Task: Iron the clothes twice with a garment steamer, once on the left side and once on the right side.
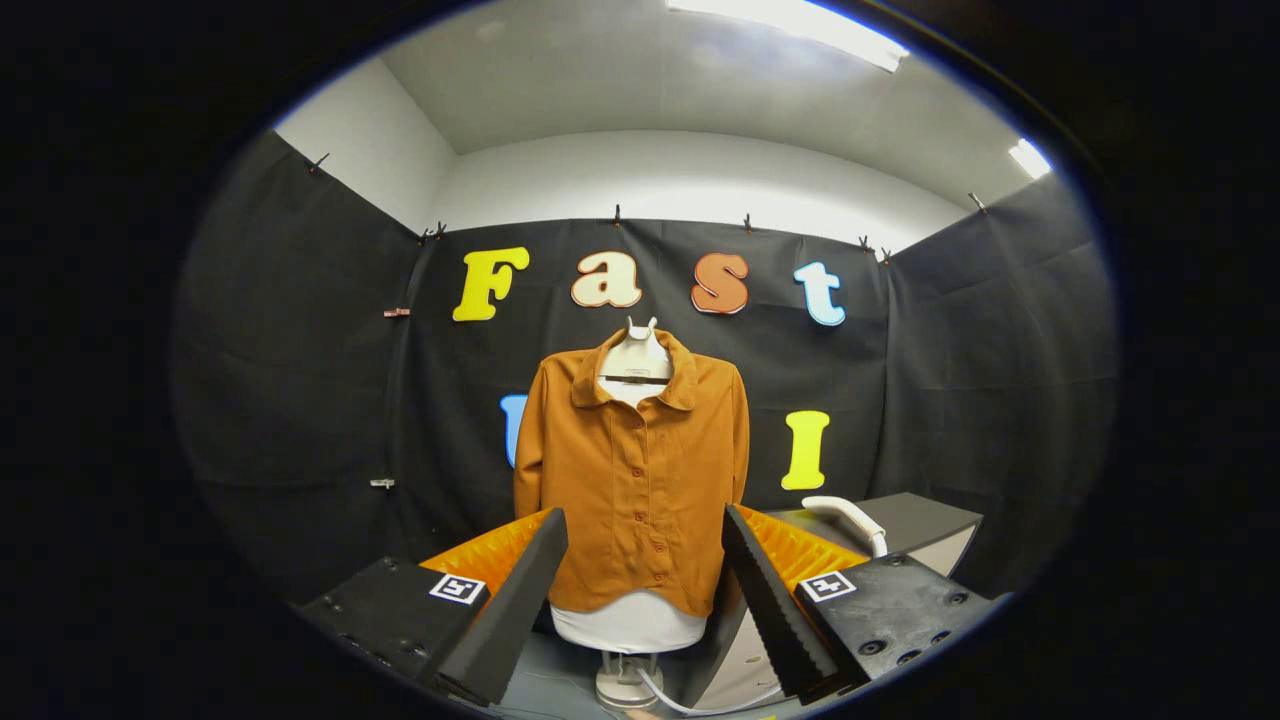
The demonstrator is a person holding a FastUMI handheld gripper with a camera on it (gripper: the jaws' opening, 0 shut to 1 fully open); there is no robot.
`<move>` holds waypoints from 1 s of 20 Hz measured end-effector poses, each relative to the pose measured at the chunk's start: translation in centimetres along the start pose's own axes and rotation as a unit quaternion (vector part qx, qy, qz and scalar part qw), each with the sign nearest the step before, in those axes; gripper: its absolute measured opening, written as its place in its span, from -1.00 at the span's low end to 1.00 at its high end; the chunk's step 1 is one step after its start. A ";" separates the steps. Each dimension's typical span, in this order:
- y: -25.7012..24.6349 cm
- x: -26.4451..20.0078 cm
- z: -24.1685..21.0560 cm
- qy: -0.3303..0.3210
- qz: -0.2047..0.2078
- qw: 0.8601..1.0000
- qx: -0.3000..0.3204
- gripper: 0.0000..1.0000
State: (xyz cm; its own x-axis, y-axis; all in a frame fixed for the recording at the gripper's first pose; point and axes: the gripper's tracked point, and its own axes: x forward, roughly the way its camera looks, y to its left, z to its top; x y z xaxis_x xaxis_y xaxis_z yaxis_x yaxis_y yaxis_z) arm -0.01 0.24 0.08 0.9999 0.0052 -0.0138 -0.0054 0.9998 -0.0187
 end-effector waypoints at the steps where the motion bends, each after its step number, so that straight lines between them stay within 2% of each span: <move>1: 0.0 -0.1 0.0 0.000 0.000 1.000 0.000 0.95; 12: 1.2 0.4 -0.5 0.010 -0.018 1.000 -0.003 0.95; 20: 1.5 1.5 -1.2 0.024 -0.057 0.998 0.002 0.96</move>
State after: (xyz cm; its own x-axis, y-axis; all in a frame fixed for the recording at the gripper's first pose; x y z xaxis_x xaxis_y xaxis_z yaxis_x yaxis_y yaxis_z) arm 1.47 1.69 -1.21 0.9922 -0.1090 -0.0606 0.1080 0.9940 -0.0190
